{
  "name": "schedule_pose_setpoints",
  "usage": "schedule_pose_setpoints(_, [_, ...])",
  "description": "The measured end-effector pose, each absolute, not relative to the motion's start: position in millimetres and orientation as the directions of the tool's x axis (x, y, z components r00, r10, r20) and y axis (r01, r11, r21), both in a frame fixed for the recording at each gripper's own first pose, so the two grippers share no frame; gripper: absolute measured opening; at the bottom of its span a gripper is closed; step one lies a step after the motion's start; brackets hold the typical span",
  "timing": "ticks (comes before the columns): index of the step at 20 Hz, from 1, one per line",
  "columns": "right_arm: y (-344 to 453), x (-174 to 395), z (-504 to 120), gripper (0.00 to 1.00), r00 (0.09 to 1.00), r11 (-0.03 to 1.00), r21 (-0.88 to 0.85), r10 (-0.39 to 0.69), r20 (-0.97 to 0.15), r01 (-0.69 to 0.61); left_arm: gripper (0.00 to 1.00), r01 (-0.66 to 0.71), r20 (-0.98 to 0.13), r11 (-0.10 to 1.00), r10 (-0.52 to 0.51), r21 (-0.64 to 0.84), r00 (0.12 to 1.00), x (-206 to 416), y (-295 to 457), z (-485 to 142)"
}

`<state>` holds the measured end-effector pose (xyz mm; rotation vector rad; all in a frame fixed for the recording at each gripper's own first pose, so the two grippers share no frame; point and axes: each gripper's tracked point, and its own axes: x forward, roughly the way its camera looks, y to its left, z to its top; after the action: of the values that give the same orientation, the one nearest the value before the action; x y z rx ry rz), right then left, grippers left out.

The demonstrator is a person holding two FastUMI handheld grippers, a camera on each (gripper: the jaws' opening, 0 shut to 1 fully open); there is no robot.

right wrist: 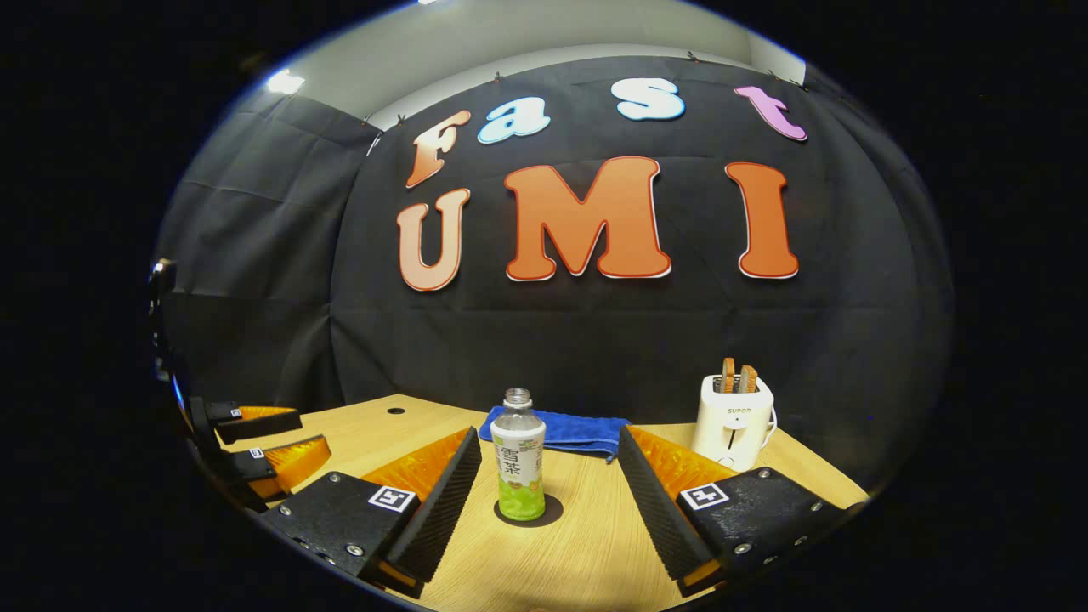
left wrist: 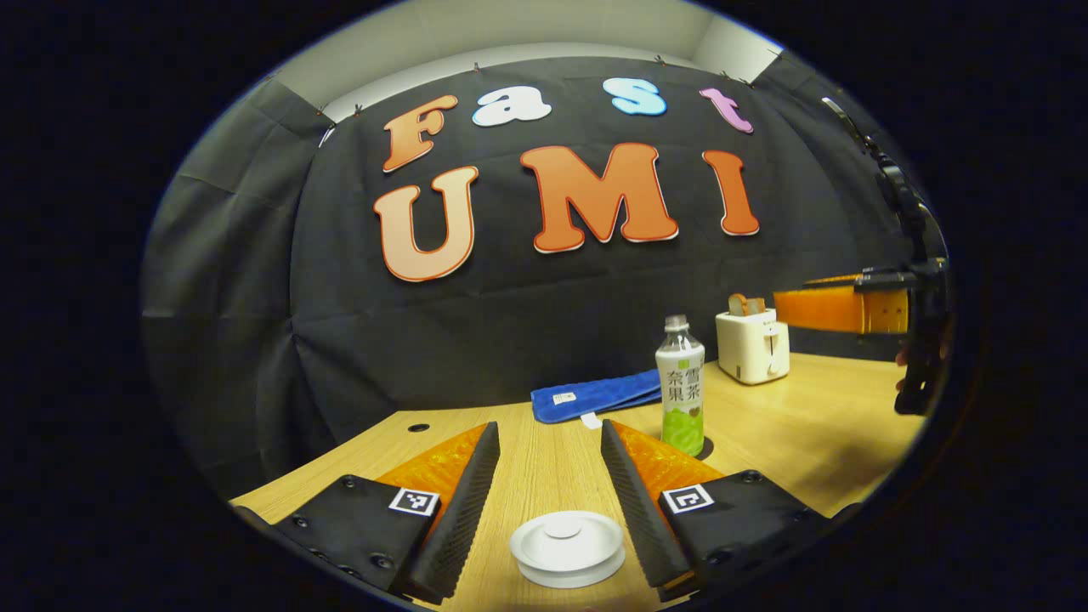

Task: Open the teacup lid with one hand, grasp the water bottle and pour water into the teacup with the other hand; after pouring, place the water bottle on the coaster and then close the teacup lid.

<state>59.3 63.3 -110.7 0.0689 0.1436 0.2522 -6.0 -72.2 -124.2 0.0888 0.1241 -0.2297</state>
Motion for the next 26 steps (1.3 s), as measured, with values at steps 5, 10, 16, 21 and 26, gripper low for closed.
schedule_pose_setpoints(5, [72.9,48.7,-87.5,0.98,0.966,0.969,0.039,0.246,-0.082,-0.244,0.93,0.216,-0.058,0.976,-0.214,0.024,0.975,3.6,-70.5,-72.8])
schedule_pose_setpoints(10, [75.6,40.4,-73.1,0.97,0.974,0.975,-0.018,0.219,-0.053,-0.221,0.93,0.186,-0.035,0.981,-0.188,-0.045,0.982,11.7,-63.8,-49.7])
schedule_pose_setpoints(16, [76.4,33.4,-63.5,0.98,0.975,0.976,-0.024,0.218,-0.043,-0.219,0.94,0.179,-0.018,0.98,-0.181,-0.085,0.983,16.8,-60.1,-39.3])
schedule_pose_setpoints(21, [70.6,34.5,-61.7,0.98,0.975,0.976,0.004,0.215,-0.048,-0.216,0.94,0.219,-0.045,0.973,-0.223,-0.075,0.974,22.9,-68.9,-42.3])
schedule_pose_setpoints(26, [68.2,34.3,-55.1,0.98,0.974,0.974,0.025,0.225,-0.038,-0.224,0.96,0.268,-0.032,0.963,-0.269,-0.008,0.963,28.9,-80.9,-24.7])
